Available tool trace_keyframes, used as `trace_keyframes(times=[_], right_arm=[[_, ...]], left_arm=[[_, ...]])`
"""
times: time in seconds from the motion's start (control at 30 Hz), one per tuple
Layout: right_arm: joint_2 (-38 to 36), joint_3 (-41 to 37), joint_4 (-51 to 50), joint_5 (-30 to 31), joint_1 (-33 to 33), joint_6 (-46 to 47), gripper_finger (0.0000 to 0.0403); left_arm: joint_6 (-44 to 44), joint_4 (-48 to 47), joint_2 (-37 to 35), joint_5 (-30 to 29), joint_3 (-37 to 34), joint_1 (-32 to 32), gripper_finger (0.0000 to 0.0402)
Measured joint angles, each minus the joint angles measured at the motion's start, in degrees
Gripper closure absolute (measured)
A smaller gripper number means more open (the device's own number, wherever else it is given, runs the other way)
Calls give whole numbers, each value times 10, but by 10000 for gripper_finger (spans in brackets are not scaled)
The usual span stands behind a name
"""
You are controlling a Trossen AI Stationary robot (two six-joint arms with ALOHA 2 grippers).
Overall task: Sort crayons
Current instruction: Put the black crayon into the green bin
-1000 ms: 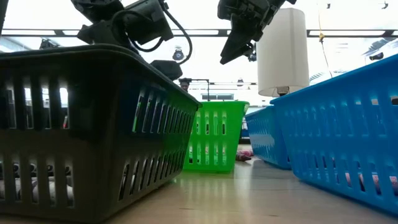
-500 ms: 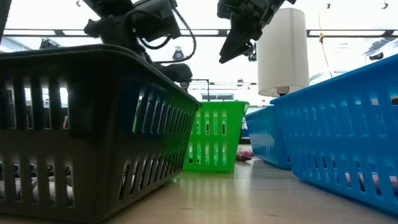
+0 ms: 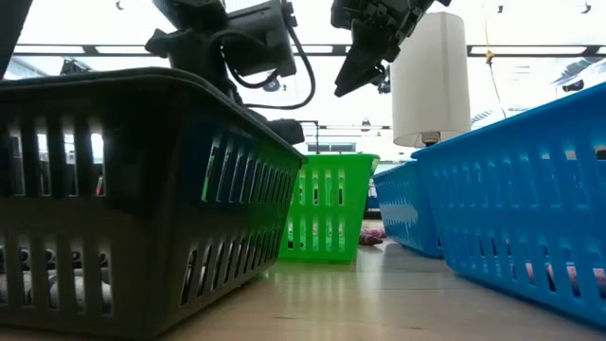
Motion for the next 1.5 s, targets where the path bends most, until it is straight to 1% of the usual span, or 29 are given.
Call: trace_keyframes(times=[0.23, 0.5, 0.6, 0.77, 0.83, 1.0, 1.13, 1.27, 1.5], right_arm=[[0, 0, 0, 0, 0, -1, 235], [0, 0, -1, 0, 0, -2, 235], [0, 0, -1, 0, 0, -2, 235], [0, 0, -1, 0, 0, -2, 235], [0, 0, -1, 0, 0, -2, 235], [0, 0, -1, 0, 0, -2, 235], [0, 0, -1, 0, 0, -2, 235], [0, 0, -1, 0, 0, -2, 235], [0, 0, -2, 0, 0, -1, 235]], left_arm=[[-15, 0, 15, 8, 2, 0, 286], [10, -6, 17, 14, 2, 1, 289], [14, -10, 18, 14, 2, 1, 312], [14, -12, 18, 14, 1, 1, 371], [14, -10, 18, 14, 1, 1, 388], [10, -4, 18, 14, 0, 1, 390], [18, -8, 2, 27, -3, 2, 389], [41, -18, -36, 28, -2, -1, 389], [63, -40, -100, 9, -2, -16, 389]])
